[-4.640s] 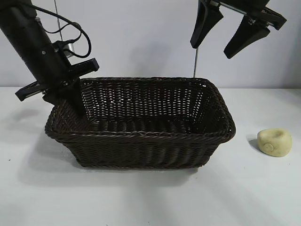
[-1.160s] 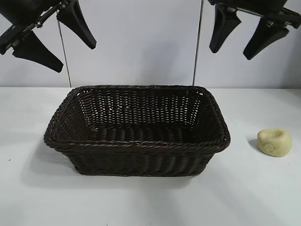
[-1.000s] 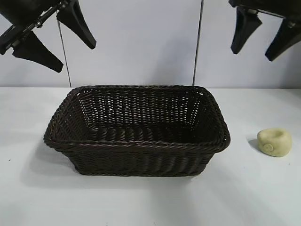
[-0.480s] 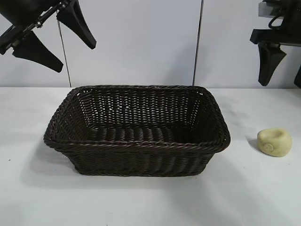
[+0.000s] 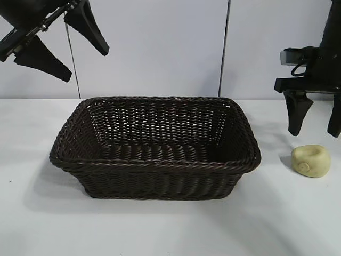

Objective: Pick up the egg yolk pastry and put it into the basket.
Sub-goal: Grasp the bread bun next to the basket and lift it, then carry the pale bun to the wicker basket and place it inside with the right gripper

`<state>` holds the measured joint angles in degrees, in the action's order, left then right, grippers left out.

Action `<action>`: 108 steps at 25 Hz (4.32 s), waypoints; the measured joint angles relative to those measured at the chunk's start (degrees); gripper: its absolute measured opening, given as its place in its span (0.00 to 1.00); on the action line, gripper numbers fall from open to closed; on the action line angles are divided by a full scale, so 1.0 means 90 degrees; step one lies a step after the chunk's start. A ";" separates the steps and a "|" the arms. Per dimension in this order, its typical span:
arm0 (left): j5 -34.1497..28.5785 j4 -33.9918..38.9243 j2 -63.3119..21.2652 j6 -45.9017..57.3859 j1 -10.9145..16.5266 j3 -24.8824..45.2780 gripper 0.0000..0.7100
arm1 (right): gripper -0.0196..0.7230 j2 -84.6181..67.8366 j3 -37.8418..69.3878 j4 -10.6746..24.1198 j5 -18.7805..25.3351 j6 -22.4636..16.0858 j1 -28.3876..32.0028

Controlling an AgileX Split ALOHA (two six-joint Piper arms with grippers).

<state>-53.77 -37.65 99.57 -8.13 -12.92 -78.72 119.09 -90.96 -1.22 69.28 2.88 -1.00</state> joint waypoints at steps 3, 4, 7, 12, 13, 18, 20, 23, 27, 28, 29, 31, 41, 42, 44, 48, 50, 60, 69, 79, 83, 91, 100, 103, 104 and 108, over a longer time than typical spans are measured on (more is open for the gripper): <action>-0.0006 0.0000 0.0000 0.0000 0.0000 0.0000 0.76 | 0.74 0.0177 0.0053 0.0087 -0.0006 -0.0030 0.0000; -0.0006 0.0000 0.0000 -0.0007 0.0000 0.0000 0.76 | 0.74 0.0218 0.0070 0.0087 -0.0015 -0.0030 0.0000; -0.0006 0.0000 0.0000 -0.0007 0.0000 0.0000 0.76 | 0.74 0.0345 0.0070 0.0087 -0.0057 -0.0044 0.0000; -0.0006 0.0000 0.0000 -0.0007 0.0000 0.0000 0.76 | 0.72 0.0561 0.0070 0.0087 -0.0169 -0.0065 0.0000; -0.0006 0.0000 0.0000 -0.0007 0.0000 0.0000 0.76 | 0.70 0.0595 0.0070 0.0087 -0.0176 -0.0074 0.0000; -0.0006 0.0000 0.0000 -0.0012 0.0000 0.0000 0.76 | 0.43 0.0637 0.0070 0.0097 -0.0220 -0.0080 0.0000; -0.0006 0.0000 0.0000 -0.0012 0.0000 0.0000 0.76 | 0.29 0.0637 0.0070 0.0097 -0.0232 -0.0080 0.0000; 0.0000 0.0000 0.0000 -0.0012 0.0000 0.0000 0.76 | 0.14 0.0637 0.0070 0.0097 -0.0216 -0.0075 0.0000; 0.0000 0.0000 0.0000 -0.0012 0.0000 0.0000 0.76 | 0.10 0.0506 0.0070 0.0051 -0.0172 -0.0075 0.0000; 0.0000 0.0000 0.0000 -0.0012 0.0000 0.0000 0.76 | 0.10 0.0443 0.0042 0.0034 -0.0131 -0.0075 0.0000; 0.0000 0.0000 0.0000 -0.0012 0.0000 0.0000 0.76 | 0.09 0.0376 -0.0008 0.0016 -0.0093 -0.0075 0.0000; 0.0000 0.0000 0.0000 -0.0012 0.0000 0.0000 0.76 | 0.09 0.0189 -0.0144 -0.0069 -0.0055 -0.0075 0.0000; 0.0000 -0.0007 0.0000 -0.0014 0.0000 0.0000 0.76 | 0.09 -0.1242 -0.0580 -0.0467 0.0044 -0.0052 0.0000; 0.0000 -0.0007 0.0000 -0.0014 0.0000 0.0000 0.76 | 0.09 -0.1342 -0.0580 -0.0478 0.0060 -0.0052 0.0000; 0.0000 -0.0008 0.0000 -0.0014 0.0000 0.0000 0.76 | 0.09 -0.1471 -0.0580 -0.0539 0.0098 -0.0052 0.0000; 0.0000 -0.0014 0.0000 -0.0014 0.0000 0.0000 0.76 | 0.09 -0.1601 -0.0580 -0.1120 0.0139 -0.0002 0.0000; 0.0000 -0.0014 0.0000 -0.0014 0.0000 0.0000 0.76 | 0.09 -0.1625 -0.0580 -0.1502 0.0145 0.0070 -0.0022; -0.0019 -0.0014 0.0000 -0.0014 0.0000 0.0000 0.76 | 0.09 -0.1632 -0.0580 -0.1961 0.0145 0.0308 -0.1197; -0.0027 -0.0014 0.0000 -0.0014 0.0000 0.0000 0.76 | 0.09 -0.1632 -0.0580 -0.1966 -0.0097 0.0302 -0.2270; -0.0034 -0.0014 0.0000 -0.0019 0.0000 0.0000 0.76 | 0.09 -0.1054 -0.0561 -0.2041 -0.0383 0.0178 -0.2460; -0.0034 -0.0014 0.0000 -0.0019 0.0000 0.0000 0.76 | 0.09 -0.0702 -0.0561 -0.2129 -0.0693 0.0165 -0.2460; -0.0034 -0.0014 0.0000 -0.0019 0.0000 0.0000 0.76 | 0.09 -0.0312 -0.0561 -0.2274 -0.0862 0.0165 -0.2460; -0.0034 -0.0014 0.0000 -0.0019 0.0000 0.0000 0.76 | 0.48 -0.0312 -0.0561 -0.2268 -0.0867 0.0165 -0.2460; -0.0034 -0.0014 0.0000 -0.0019 0.0000 0.0000 0.76 | 0.75 -0.0312 -0.0561 -0.2268 -0.0839 0.0165 -0.2460; -0.0034 -0.0014 0.0000 -0.0019 0.0000 0.0000 0.76 | 0.80 -0.0312 -0.0561 -0.2268 -0.0826 0.0171 -0.2460; -0.0028 -0.0014 0.0000 -0.0019 0.0000 0.0000 0.76 | 0.86 -0.0312 -0.0561 -0.2274 -0.0811 0.0182 -0.2460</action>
<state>-54.02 -37.78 99.57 -8.31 -12.92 -78.72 116.28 -96.01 -21.68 61.98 4.52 -23.15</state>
